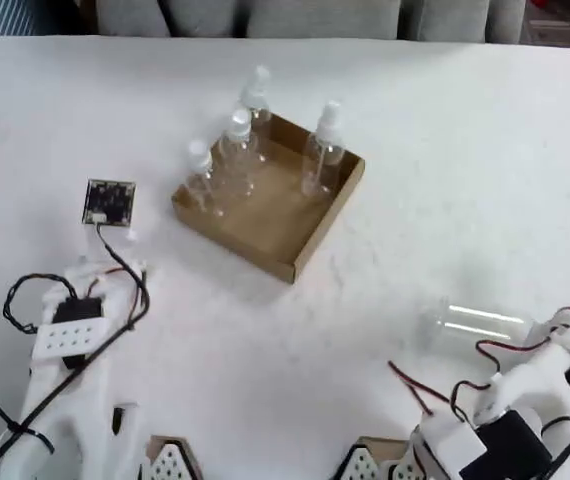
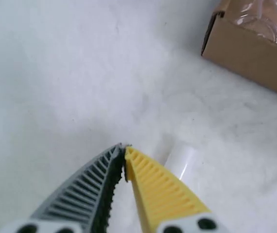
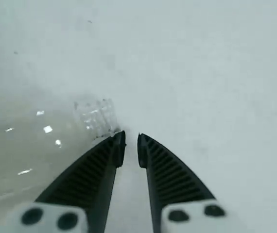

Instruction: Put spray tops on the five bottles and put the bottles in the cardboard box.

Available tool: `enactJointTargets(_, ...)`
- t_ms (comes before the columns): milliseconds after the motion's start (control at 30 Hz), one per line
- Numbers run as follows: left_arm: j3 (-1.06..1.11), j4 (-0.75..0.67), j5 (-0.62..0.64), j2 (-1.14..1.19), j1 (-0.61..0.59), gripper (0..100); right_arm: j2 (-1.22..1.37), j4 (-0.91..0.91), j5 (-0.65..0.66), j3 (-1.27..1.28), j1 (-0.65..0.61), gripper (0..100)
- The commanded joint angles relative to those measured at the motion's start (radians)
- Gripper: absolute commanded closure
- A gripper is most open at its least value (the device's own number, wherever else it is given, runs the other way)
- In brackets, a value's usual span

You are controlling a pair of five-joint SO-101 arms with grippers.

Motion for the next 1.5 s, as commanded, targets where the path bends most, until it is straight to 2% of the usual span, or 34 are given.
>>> enactJointTargets(0, -0.008, -0.026, -0.009, 0.001, -0.002, 98, -0.028, -0.038, -0.064, -0.029, -0.058, 98.1)
enactJointTargets(300, -0.008, -0.026, -0.009, 0.001, -0.004, 98, 0.004, -0.137, -0.141, -0.035, -0.148, 98.1)
enactJointTargets(633, -0.008, -0.026, -0.009, 0.001, -0.004, 98, 0.326, -0.133, -0.264, -0.328, -0.228, 98.1)
enactJointTargets(1033, -0.008, -0.026, -0.009, 0.001, -0.004, 98, 0.440, -0.128, -0.354, -0.551, -0.456, 98.1)
enactJointTargets(1233, -0.008, -0.026, -0.009, 0.001, -0.004, 98, 0.435, -0.016, -0.354, -0.612, -0.575, 98.2)
enactJointTargets(1367, -0.008, -0.026, -0.009, 0.001, -0.004, 98, 0.424, 0.120, -0.354, -0.717, -0.581, 98.2)
enactJointTargets(1467, -0.008, -0.026, -0.009, 0.001, -0.004, 98, 0.389, 0.288, -0.356, -0.804, -0.564, 98.2)
